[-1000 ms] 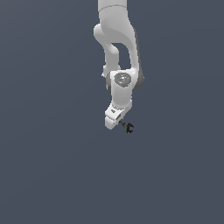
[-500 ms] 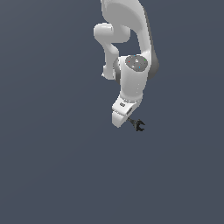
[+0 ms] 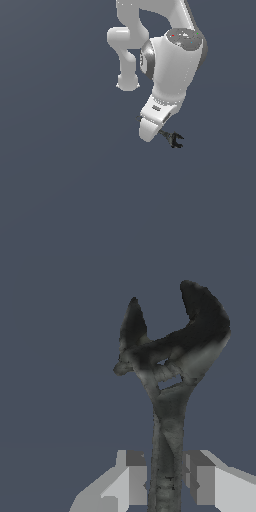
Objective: Pick up the object and move it to a goal position.
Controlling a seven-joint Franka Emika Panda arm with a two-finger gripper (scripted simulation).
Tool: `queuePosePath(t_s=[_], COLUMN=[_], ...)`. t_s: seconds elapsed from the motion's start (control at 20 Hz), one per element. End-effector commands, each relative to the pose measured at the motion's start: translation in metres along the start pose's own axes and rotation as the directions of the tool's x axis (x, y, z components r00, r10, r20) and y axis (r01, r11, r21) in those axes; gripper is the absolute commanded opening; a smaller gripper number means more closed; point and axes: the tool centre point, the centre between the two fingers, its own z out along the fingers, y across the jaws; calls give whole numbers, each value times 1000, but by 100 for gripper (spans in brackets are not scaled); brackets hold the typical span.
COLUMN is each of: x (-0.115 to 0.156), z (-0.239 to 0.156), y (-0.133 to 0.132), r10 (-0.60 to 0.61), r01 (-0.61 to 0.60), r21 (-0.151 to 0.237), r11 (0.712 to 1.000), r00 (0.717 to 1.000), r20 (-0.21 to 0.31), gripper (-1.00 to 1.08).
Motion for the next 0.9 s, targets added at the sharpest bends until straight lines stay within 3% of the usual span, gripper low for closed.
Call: queuePosePath(t_s=[0.0,0.85], x=[11,70], z=[-20,-113], y=[2,18], r10=[1,5], r01=[-1,-5], r21=[1,-1], r11=[1000,1000], r00=[1000,1000], r20=[1,2], gripper=[-100,-100])
